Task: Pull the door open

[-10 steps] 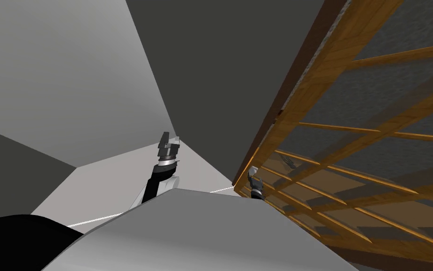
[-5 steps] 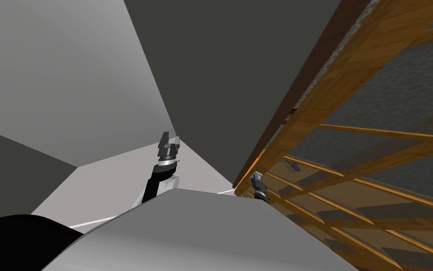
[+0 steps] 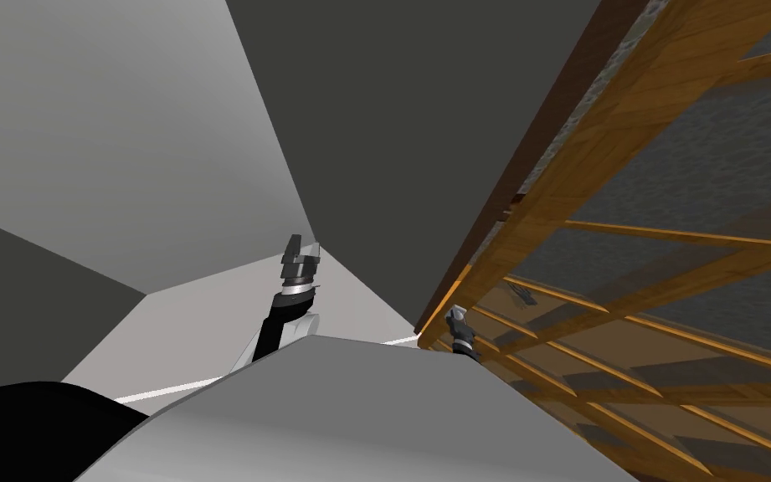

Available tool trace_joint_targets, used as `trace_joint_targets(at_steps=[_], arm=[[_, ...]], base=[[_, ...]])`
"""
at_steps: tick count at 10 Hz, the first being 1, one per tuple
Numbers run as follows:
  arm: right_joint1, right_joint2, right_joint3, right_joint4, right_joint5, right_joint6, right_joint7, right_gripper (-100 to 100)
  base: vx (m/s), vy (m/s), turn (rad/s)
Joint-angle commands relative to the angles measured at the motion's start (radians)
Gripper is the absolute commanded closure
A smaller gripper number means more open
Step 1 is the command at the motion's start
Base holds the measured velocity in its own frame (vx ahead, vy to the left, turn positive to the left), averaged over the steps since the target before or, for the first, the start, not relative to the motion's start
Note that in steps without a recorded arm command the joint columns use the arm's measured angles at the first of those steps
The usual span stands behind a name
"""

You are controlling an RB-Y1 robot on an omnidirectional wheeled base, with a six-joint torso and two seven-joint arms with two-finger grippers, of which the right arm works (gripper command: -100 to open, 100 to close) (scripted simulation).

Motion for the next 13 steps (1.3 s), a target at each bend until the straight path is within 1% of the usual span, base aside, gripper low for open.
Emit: trace_joint_targets(at_steps=[1,3,4,8,9,10,11,12,13], arm=[[0.007,-0.004,0.014,-0.010,0.007,0.001,-0.010,100],[0.014,-0.016,0.036,-0.020,0.018,-0.001,-0.027,100],[0.020,-0.026,0.054,-0.029,0.027,-0.003,-0.042,100],[0.038,-0.055,0.110,-0.055,0.055,-0.007,-0.087,100],[0.038,-0.050,0.103,-0.052,0.051,-0.002,-0.078,100],[0.050,-0.062,0.126,-0.054,0.062,-0.012,-0.099,100],[0.055,-0.070,0.136,-0.057,0.067,-0.019,-0.109,100],[0.064,-0.083,0.152,-0.061,0.076,-0.030,-0.125,100],[0.070,-0.093,0.164,-0.064,0.082,-0.038,-0.137,100]], base=[[-0.165,-0.006,0.068],[-0.196,0.022,0.055],[-0.265,0.000,0.096],[-0.266,-0.023,0.086],[-0.115,-0.002,0.029],[-0.163,0.000,0.094],[-0.235,0.008,0.110],[-0.267,-0.051,0.131],[-0.253,-0.052,0.125]])
